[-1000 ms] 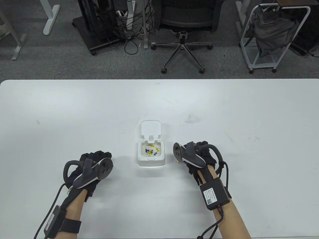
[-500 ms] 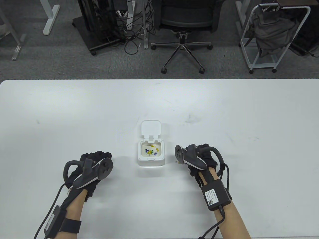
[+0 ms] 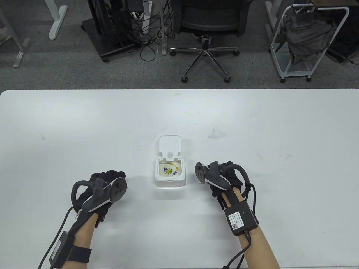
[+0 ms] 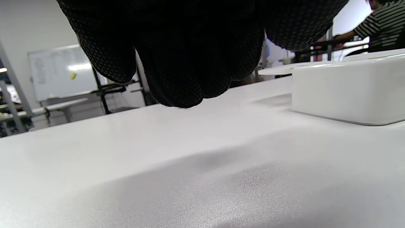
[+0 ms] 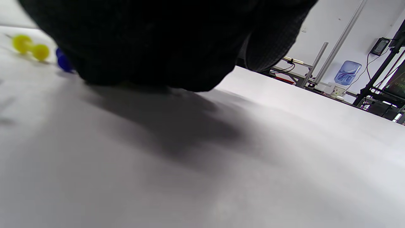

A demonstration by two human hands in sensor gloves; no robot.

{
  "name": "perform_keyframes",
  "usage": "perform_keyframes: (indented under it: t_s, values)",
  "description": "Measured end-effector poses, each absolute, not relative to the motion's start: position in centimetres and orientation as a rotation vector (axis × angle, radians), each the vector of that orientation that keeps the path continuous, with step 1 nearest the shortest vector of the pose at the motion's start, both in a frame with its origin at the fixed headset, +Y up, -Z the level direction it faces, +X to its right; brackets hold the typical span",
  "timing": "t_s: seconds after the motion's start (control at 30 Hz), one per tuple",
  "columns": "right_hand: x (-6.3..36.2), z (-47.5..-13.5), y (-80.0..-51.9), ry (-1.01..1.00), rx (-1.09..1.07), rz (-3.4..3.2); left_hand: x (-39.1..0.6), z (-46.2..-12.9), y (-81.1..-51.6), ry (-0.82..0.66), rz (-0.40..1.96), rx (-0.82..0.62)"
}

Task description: Press to open box and store push pins

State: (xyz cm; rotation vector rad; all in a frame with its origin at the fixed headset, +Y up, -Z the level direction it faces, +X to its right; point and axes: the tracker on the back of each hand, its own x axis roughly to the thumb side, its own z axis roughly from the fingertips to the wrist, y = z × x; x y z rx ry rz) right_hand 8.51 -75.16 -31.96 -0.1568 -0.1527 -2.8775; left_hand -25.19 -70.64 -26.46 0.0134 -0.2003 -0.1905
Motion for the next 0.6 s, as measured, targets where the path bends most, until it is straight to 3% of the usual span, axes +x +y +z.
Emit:
perform_keyframes:
  t_s: [0.6]
  values:
    - [8.6, -32.0, -73.5, -0.130, -0.161, -2.869, -25.3, -26.5, -70.7, -0.198, -0.191, 0.012]
